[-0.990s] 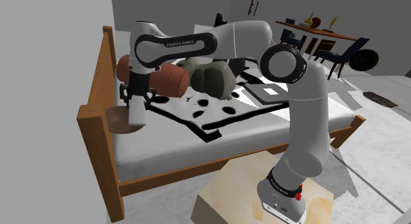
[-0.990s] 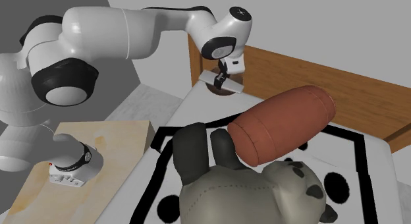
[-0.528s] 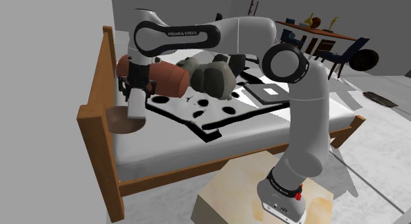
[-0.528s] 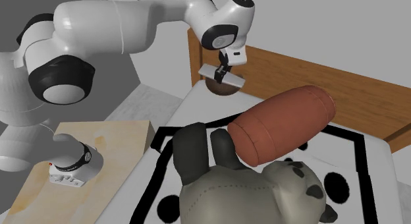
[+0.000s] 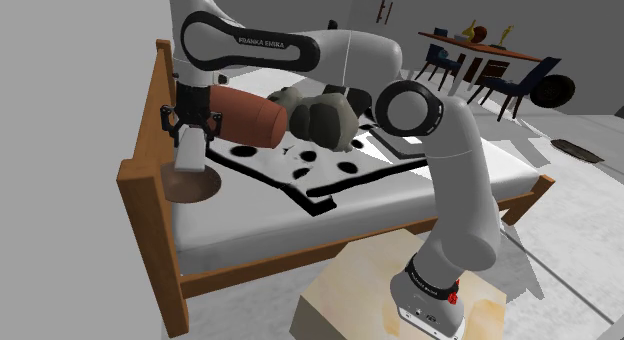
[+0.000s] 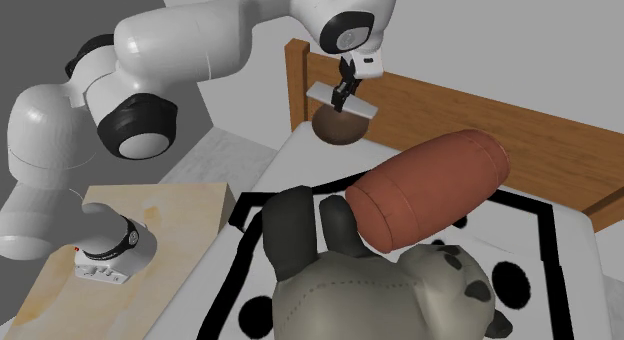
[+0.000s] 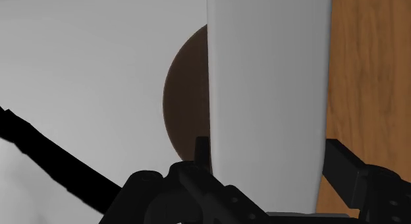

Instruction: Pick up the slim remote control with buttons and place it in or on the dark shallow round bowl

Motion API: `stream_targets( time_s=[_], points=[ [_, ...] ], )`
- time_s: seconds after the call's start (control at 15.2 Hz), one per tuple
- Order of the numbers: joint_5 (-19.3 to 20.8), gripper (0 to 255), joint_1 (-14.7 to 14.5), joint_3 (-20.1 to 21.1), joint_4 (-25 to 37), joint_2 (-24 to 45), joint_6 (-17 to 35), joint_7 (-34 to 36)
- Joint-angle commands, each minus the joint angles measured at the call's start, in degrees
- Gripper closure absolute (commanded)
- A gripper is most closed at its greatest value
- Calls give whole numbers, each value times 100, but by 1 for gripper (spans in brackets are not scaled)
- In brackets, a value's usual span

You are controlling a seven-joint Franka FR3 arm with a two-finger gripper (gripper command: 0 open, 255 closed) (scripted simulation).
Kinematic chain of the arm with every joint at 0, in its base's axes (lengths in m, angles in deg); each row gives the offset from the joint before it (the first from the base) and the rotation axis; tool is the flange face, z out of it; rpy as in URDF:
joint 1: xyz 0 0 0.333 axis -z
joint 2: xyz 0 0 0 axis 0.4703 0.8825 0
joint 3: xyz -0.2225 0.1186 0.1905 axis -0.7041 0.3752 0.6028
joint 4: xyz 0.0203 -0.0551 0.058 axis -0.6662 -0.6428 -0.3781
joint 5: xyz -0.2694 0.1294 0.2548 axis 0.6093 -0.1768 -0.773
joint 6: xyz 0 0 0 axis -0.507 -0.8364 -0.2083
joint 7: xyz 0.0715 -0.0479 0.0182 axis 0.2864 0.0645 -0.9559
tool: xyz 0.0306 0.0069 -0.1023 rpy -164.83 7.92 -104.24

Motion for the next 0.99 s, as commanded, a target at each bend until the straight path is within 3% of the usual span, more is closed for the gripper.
stream_targets(
  time_s=[0.0, 0.92],
  points=[
    [63, 255, -213, 8, 290, 282, 173, 107],
    [37, 255, -100, -67, -723, 294, 1178, 25]
  ],
)
